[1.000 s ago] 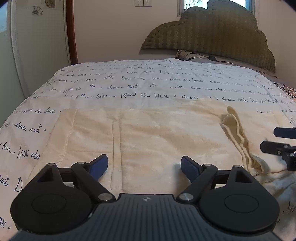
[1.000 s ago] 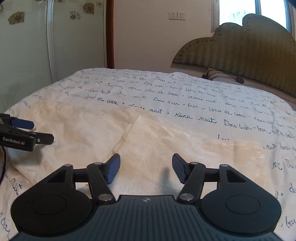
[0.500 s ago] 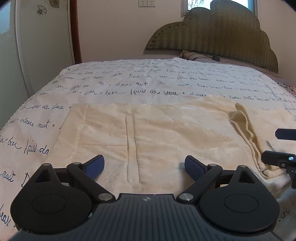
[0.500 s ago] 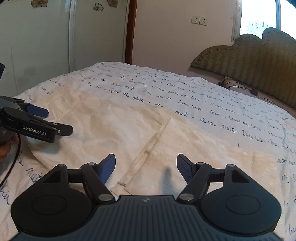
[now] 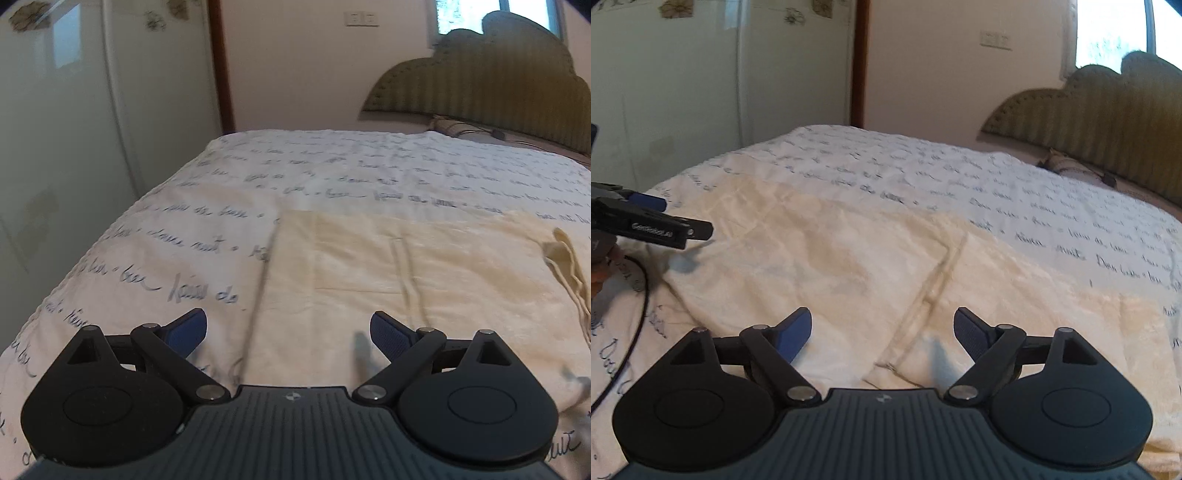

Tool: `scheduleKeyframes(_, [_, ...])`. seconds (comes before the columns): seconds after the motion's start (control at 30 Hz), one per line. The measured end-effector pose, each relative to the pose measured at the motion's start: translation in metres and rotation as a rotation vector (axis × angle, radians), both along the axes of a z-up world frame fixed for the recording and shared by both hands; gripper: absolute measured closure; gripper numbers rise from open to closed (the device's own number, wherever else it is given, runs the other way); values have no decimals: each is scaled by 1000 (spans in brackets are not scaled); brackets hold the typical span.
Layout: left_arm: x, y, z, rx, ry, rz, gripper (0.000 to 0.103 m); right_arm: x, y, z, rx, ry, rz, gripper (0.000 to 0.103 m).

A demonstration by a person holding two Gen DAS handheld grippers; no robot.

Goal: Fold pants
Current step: 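Grasp the pants hem end with the left gripper while the right gripper pinches beside it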

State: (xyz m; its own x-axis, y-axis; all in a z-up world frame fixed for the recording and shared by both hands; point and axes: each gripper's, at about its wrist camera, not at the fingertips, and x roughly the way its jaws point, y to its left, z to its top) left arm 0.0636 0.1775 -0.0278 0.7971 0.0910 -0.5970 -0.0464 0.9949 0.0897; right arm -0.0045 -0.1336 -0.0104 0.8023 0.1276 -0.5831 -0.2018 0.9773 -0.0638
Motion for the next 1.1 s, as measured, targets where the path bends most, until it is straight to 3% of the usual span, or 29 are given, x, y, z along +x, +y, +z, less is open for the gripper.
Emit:
scheduleKeyframes(0.13, [-3, 37, 7, -38, 33, 106, 3, -7, 57, 5, -92, -99, 208, 14])
scheduleKeyframes(0.3, [-5, 54, 14, -100, 74, 118, 3, -5, 123, -12, -287, -149, 366, 14])
scheduleKeyframes(0.53, [5, 68, 0, -378, 201, 71, 3, 3, 171, -43, -613, -173, 405, 14])
scheduleKeyframes(0.67, [10, 67, -4, -439, 221, 57, 3, 9, 175, -45, -627, -214, 346, 14])
scheduleKeyframes(0.77, [15, 64, -3, -523, 234, -6, 3, 18, 177, -40, -647, -304, 255, 4])
scheduleKeyframes(0.9, [28, 63, -9, -658, 251, -63, 4, 25, 169, -29, -572, -326, 200, 4])
scheduleKeyframes(0.97, [33, 64, -14, -712, 244, -40, 7, 28, 166, -28, -543, -286, 224, 4])
scheduleKeyframes(1.1, [39, 70, -19, -798, 231, -12, 7, 24, 178, -41, -620, -277, 312, 6])
